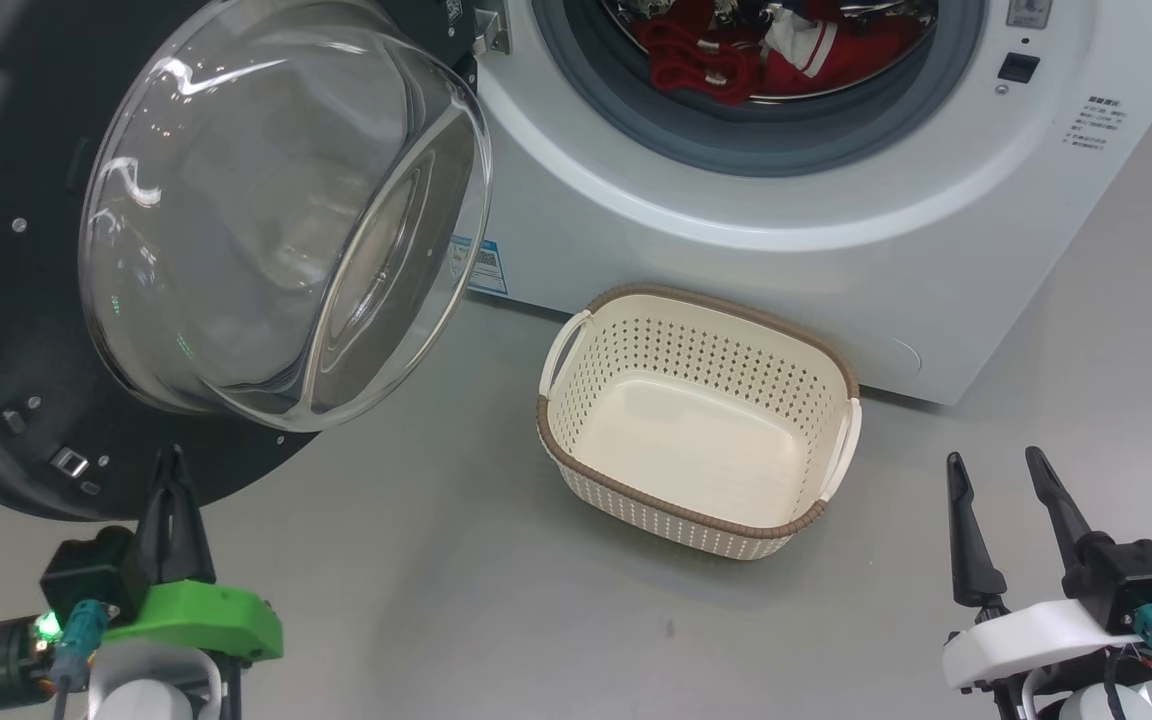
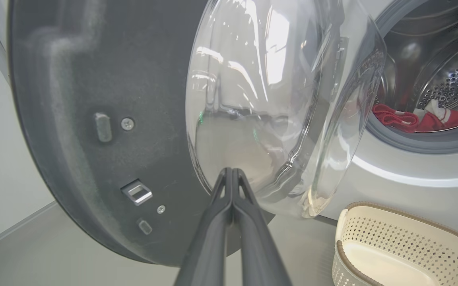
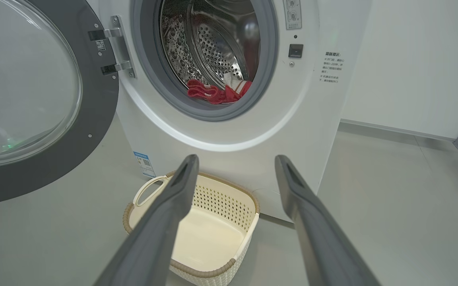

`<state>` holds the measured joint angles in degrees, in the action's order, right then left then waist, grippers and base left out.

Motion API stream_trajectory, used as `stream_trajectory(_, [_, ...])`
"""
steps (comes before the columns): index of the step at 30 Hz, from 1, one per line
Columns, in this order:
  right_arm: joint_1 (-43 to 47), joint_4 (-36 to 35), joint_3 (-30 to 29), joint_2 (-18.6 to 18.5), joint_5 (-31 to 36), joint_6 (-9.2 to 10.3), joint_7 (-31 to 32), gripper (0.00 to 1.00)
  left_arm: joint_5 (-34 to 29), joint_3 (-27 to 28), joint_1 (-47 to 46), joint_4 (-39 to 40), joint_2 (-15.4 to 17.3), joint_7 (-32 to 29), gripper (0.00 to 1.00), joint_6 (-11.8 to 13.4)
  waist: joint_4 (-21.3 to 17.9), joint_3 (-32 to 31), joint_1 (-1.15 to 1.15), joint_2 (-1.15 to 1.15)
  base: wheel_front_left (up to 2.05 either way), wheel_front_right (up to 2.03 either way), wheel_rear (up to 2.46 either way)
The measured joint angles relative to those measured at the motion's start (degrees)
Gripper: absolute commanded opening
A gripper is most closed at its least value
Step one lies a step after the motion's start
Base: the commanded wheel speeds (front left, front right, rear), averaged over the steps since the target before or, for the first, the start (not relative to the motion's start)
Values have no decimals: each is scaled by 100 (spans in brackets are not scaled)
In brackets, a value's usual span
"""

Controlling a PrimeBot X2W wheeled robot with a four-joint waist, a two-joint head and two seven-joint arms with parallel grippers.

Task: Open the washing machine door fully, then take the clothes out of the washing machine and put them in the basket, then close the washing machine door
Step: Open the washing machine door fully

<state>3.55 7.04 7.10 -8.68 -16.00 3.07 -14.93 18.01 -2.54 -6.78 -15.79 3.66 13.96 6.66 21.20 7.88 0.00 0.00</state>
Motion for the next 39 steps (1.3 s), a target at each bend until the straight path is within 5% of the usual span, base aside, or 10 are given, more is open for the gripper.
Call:
stream_trajectory(13, [-114, 31, 86, 68, 55, -49, 0, 100, -198, -726, 414, 385, -52, 25, 0, -326, -372, -20, 0, 0, 0, 0, 0])
stream_trajectory(16, [-119, 48, 86, 87, 56, -49, 0, 100, -192, -829, 442, 415, -58, 12, 59, -374, -510, -40, 0, 0, 0, 0, 0])
stream_trajectory(17, [-120, 64, 86, 97, 56, -49, 0, 100, -192, -855, 451, 415, -59, -19, 86, -391, -558, -49, 0, 0, 0, 0, 0])
stream_trajectory(18, [-120, 77, 90, 109, 57, -51, 0, 100, -192, -862, 458, 422, -62, -25, 100, -391, -608, -59, 0, 0, 0, 0, 0])
stream_trajectory(39, [-90, 283, 148, 192, 60, -100, 0, 100, -208, -893, 688, 513, -59, -136, 100, -293, -1800, -400, 0, 0, 0, 0, 0])
